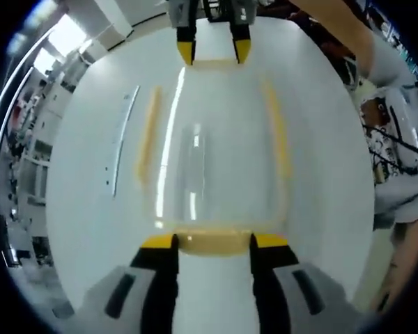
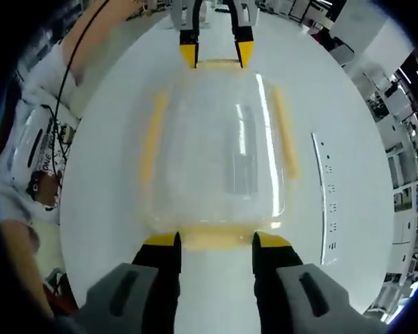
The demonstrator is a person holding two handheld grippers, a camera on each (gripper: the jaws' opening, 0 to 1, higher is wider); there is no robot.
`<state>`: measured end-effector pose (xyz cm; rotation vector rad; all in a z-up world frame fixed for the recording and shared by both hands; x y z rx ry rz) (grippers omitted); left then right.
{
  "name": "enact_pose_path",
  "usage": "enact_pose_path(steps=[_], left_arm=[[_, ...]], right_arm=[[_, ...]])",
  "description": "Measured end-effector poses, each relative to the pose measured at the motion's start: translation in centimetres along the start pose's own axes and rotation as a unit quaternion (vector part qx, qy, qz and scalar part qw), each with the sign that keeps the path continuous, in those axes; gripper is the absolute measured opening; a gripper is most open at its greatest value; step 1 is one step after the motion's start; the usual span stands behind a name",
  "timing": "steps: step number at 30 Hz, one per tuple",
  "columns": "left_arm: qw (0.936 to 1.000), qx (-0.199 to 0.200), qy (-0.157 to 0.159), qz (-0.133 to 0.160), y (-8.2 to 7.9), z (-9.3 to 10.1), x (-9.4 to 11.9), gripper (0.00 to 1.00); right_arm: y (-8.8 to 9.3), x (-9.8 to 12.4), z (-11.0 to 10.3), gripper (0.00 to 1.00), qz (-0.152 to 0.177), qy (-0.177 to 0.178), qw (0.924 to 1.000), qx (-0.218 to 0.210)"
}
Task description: Snap each plastic latch of the storage box into its locked position after aligning the lid with the box until every specified latch is closed and the lid sits flush.
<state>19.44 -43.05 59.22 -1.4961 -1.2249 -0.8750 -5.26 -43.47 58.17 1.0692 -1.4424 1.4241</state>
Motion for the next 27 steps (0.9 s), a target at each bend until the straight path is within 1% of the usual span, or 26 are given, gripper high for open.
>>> enact_pose_path(steps=[3,6,8,11,14,21,24,26,27], left_arm=[[1.0,-0.003,0.001,0.0,0.5,-0.2,-0.2,0.39],[0.9999,-0.007,-0.003,-0.007,0.9,-0.5,-0.3,0.39],[0.9999,-0.01,-0.005,-0.012,1.4,-0.7,-0.6,0.39],[0.9999,-0.013,-0.005,-0.01,1.9,-0.9,-1.0,0.39],[0.9998,-0.017,-0.006,-0.004,2.0,-1.0,-0.9,0.39],[0.9997,-0.021,-0.005,-0.01,2.5,-1.7,-0.8,0.38],[0.9997,-0.022,-0.007,-0.009,2.7,-1.6,-0.8,0.38],[0.9997,-0.023,-0.01,-0.005,2.7,-1.6,-0.8,0.37],[0.9996,-0.024,-0.013,0.004,2.7,-1.5,-0.8,0.37]], right_arm=[[-0.5,-0.7,0.3,0.4,0.001,-0.003,1.0,-0.003],[-0.8,-0.9,0.4,0.4,0.003,-0.002,1.0,-0.004],[-1.1,-1.2,0.5,0.4,0.01,-0.003,0.9999,-0.005],[-1.2,-1.8,0.6,0.4,0.017,-0.006,0.9998,-0.007],[-1.1,-2.2,0.7,0.4,0.016,-0.011,0.9997,-0.012],[-1.3,-2.6,0.5,0.4,0.035,-0.021,0.999,-0.017],[-1.3,-2.7,0.3,0.41,0.041,-0.026,0.9986,-0.02],[-1.2,-3.1,0.2,0.41,0.039,-0.03,0.9984,-0.027],[-1.0,-3.2,0.1,0.41,0.036,-0.03,0.9986,-0.026]])
Point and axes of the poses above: the point that each gripper's makers call its tool centre point, and the gripper's own axes: x roughly backward along the fingers, z roughly to its right, y roughly out of its underside, the point moved 10 cm from there along x, roughly backward along the fingers, and after that the axes turned 6 degrees about -y, right-handed, at the moved point
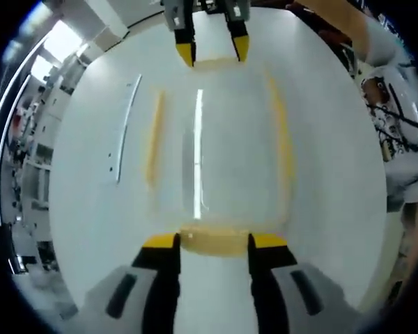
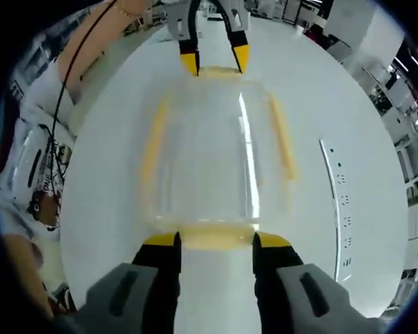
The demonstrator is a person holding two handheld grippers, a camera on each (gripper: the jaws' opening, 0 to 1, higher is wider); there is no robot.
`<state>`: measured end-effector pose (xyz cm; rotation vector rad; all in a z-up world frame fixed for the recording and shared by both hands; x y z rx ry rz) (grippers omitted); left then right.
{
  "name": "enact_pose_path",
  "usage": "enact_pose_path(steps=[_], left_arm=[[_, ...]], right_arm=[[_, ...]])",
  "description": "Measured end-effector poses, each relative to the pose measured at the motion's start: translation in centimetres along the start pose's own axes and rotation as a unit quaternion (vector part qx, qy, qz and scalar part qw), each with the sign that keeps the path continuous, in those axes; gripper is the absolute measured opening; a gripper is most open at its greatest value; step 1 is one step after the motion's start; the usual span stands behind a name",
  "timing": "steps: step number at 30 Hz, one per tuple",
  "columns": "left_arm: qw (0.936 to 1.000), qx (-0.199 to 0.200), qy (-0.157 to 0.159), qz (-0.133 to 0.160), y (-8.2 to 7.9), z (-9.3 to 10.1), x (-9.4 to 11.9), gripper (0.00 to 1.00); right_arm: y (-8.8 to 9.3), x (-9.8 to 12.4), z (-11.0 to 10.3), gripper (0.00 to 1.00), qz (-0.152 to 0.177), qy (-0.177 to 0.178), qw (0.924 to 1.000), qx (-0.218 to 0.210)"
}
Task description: Snap each plastic latch of the storage box into its locked position after aligning the lid with the box until every specified latch is closed and the lid sits flush.
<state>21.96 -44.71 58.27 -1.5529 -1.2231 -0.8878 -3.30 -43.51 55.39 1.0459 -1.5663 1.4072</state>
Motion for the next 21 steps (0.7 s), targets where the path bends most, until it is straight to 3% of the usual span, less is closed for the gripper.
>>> enact_pose_path(steps=[21], left_arm=[[0.9996,0.023,0.001,0.015,0.29,0.69,-0.77,0.42]], right_arm=[[1.04,0.45,-0.44,0.42,0.032,-0.002,0.9995,0.004]])
Point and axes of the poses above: the point that each gripper's makers call its tool centre point, and the gripper's own axes: x roughly backward along the fingers, z roughly to its right, y roughly out of its underside, the point moved 10 cm from there along x, roughly backward along the fingers, and after that the axes turned 6 degrees about -y, right-handed, at the moved point
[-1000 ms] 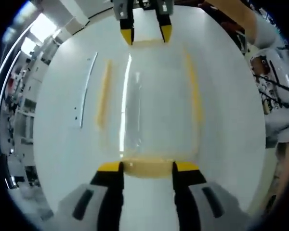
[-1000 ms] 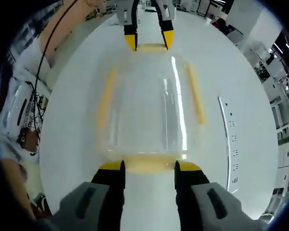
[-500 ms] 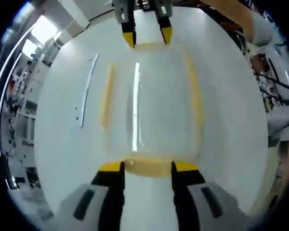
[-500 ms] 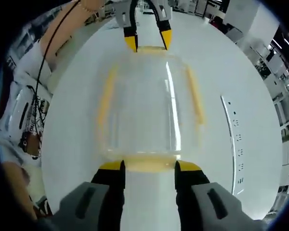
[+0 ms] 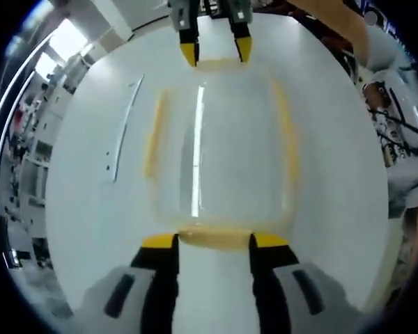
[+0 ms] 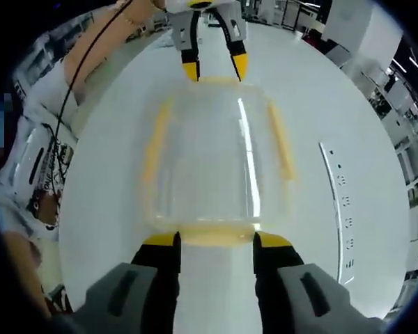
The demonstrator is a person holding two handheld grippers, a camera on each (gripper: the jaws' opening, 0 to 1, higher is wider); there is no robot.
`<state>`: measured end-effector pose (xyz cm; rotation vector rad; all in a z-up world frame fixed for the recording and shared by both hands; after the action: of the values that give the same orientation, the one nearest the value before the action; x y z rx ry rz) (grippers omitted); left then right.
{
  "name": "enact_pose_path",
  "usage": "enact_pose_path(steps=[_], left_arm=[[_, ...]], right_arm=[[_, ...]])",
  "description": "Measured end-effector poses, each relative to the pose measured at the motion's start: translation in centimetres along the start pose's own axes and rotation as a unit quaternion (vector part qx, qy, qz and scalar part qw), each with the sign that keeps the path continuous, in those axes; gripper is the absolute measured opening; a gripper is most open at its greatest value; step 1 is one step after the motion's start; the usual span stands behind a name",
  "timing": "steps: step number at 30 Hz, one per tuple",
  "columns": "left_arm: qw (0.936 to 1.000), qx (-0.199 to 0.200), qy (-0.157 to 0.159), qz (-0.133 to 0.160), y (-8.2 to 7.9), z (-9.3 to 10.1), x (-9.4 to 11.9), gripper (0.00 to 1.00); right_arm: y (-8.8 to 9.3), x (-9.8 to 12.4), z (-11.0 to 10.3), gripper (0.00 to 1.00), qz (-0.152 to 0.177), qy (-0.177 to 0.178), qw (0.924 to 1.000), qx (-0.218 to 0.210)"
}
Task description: Snap each plastic latch of the storage box into its locked position after aligning the lid with the box until every specified latch is closed and the lid sits flush.
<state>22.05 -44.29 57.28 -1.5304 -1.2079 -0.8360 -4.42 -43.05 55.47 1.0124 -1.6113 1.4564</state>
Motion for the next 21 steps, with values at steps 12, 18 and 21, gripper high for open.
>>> enact_pose_path(steps=[12,18,21], left_arm=[[0.995,0.038,-0.083,0.041,1.5,-0.4,1.8,0.62],[0.9845,0.071,-0.101,0.124,0.7,-0.4,3.2,0.41],[0.9723,0.1,-0.074,0.198,-0.8,0.1,3.3,0.42]], right_arm=[[2.3,2.2,-0.5,0.42,0.031,0.045,0.9985,-0.003],[3.5,2.2,-0.4,0.4,0.024,0.071,0.9972,0.005],[3.5,1.9,-0.3,0.38,0.035,0.09,0.9953,0.011]])
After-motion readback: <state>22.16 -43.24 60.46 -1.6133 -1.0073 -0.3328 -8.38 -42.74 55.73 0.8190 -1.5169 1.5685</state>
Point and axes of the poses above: the point that each gripper's makers call its tool centre point, and the gripper's own axes: x roughly backward along the fingers, z roughly to its right, y roughly out of its underside, the point moved 10 cm from there along x, roughly backward along the fingers, and after that the axes turned 6 degrees about -y, right-handed, at the moved point
